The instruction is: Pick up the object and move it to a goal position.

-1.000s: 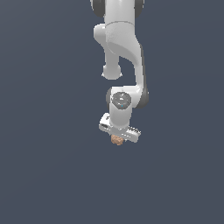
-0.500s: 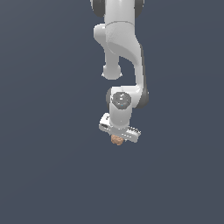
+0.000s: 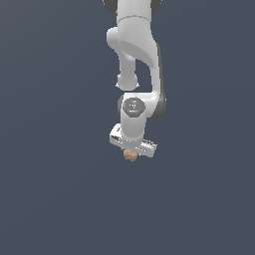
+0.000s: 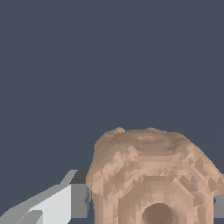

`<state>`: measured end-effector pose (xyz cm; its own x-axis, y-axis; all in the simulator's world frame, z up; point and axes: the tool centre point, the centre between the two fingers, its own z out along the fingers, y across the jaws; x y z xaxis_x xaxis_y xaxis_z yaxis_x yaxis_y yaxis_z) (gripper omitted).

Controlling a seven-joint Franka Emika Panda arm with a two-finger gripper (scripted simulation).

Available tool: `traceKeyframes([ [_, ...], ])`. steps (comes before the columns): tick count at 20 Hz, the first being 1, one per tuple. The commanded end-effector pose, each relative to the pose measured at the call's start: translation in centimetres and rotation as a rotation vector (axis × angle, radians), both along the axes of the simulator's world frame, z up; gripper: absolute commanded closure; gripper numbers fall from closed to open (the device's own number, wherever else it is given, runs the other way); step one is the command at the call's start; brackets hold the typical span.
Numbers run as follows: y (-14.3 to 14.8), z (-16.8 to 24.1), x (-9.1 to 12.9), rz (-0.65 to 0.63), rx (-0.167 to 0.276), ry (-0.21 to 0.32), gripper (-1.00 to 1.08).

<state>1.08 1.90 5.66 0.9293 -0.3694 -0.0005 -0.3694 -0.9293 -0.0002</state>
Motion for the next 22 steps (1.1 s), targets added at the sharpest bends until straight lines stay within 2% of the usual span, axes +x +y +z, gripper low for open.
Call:
traceKeyframes([
  [1, -0.8, 0.9, -0.8, -0.001, 0.000, -0.001, 1.08],
  [14, -6.7, 7.4, -6.8, -0.001, 0.001, -0.001, 1.08],
  [22, -9.0, 10.0, -9.0, -0.001, 0.001, -0.001, 1.08],
])
